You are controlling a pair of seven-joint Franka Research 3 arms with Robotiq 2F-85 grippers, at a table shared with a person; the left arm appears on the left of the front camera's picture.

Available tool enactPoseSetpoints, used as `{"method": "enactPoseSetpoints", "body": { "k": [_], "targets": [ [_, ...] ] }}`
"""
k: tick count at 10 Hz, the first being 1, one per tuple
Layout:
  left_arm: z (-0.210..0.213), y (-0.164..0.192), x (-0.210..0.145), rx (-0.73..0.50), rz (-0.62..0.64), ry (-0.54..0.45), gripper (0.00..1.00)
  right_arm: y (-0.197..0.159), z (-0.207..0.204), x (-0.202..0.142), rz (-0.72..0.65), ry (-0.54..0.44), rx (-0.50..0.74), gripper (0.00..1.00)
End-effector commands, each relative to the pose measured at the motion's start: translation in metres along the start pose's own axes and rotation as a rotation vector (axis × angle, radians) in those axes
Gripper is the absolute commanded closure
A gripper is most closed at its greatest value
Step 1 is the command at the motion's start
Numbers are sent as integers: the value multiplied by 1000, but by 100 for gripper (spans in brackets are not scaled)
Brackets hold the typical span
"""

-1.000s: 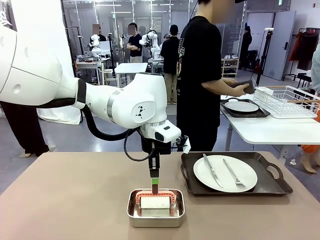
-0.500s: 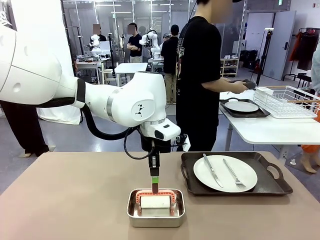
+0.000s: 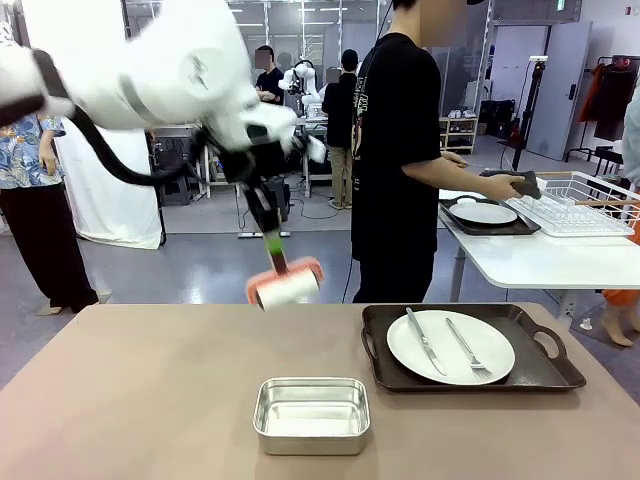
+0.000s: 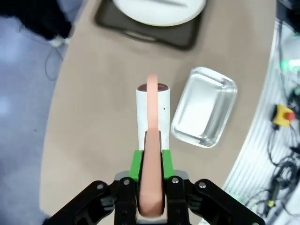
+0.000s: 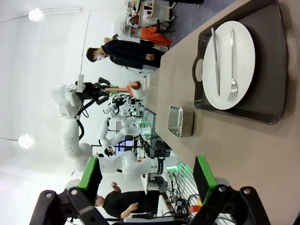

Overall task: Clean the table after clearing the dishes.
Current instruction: When the left (or right) Handle tray is removed, use the left hand (or right hand) to clean the left (or right) side of the table with the Lint Roller.

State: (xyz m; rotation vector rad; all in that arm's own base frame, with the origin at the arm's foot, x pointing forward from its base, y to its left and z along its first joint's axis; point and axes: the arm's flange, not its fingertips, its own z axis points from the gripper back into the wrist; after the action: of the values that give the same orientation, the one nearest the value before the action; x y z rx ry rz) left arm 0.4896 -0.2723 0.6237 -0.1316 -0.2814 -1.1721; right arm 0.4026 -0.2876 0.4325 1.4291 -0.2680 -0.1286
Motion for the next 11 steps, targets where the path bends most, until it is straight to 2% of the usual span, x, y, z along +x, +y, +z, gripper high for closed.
{"method": "enactPoseSetpoints", "body": {
  "k": [1,3,4,6,7,8,9,10,11],
  "targets": [
    [1,14,-22,0,244,-13,79,4,0,-1,7,0,2,0],
    [4,36,-67,40,584,-40,79,4,0,-1,7,0,2,0],
    [-6,39,-87,46,731,-17,79,4,0,-1,7,0,2,0],
    [-26,43,-107,13,960,-12,79,4,0,-1,7,0,2,0],
    [-39,47,-109,44,1078,15,79,4,0,-1,7,0,2,0],
    [-49,49,-112,-20,1142,-13,79,4,0,-1,7,0,2,0],
    [-57,52,-114,-22,1136,-122,79,4,0,-1,7,0,2,0],
    [-44,47,-103,-183,902,-316,79,4,0,-1,7,0,2,0],
    [-53,58,-114,-15,1125,7,79,4,0,-1,7,0,2,0]
  ]
}}
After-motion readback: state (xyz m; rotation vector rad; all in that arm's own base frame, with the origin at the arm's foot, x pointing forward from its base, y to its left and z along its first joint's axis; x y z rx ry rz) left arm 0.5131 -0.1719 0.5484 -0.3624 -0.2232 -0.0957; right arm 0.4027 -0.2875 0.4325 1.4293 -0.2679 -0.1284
